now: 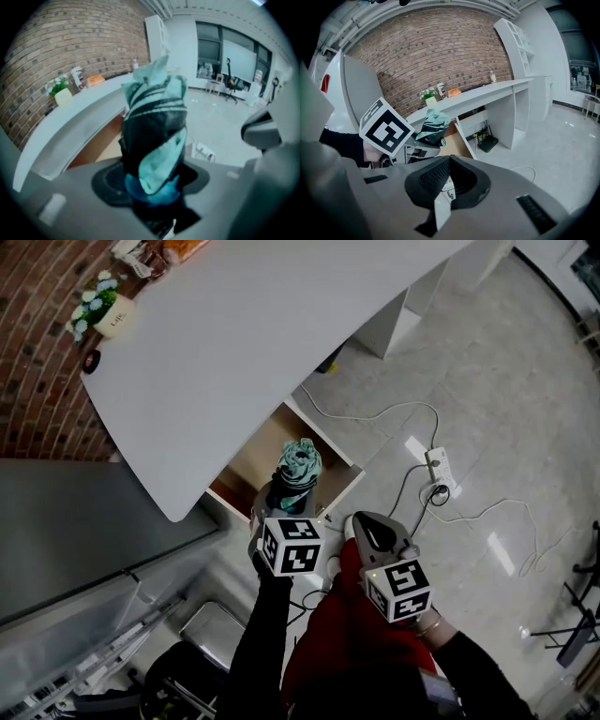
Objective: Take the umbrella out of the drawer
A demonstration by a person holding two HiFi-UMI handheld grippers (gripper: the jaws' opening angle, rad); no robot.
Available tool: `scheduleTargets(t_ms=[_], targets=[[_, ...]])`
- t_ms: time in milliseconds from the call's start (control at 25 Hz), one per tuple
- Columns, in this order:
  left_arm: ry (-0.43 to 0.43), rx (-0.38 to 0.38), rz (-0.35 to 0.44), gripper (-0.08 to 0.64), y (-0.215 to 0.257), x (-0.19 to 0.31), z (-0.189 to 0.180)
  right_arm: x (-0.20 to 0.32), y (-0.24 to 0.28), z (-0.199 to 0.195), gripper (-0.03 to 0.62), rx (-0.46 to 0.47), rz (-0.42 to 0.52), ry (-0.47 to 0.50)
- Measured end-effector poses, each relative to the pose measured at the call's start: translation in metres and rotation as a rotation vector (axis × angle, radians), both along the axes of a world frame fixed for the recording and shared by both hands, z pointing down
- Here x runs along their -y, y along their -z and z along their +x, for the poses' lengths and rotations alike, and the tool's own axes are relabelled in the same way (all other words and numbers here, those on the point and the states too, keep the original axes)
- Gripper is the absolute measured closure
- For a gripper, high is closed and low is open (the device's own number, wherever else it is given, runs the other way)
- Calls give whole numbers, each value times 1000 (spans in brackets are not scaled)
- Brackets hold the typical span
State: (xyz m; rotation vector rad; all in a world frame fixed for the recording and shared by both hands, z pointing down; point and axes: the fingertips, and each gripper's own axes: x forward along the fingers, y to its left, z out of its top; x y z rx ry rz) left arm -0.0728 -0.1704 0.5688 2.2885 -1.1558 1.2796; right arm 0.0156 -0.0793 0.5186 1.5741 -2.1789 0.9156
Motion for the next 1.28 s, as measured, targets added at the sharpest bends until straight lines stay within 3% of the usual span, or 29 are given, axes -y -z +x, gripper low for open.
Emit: scheduleTargets(t_ms=[680, 1280], targets=[[104, -102, 122, 316, 96, -40, -27, -19, 43, -27, 594, -14, 71, 107], [262, -181, 196, 316, 155, -90, -95, -31, 83, -83, 594, -45, 125, 246]])
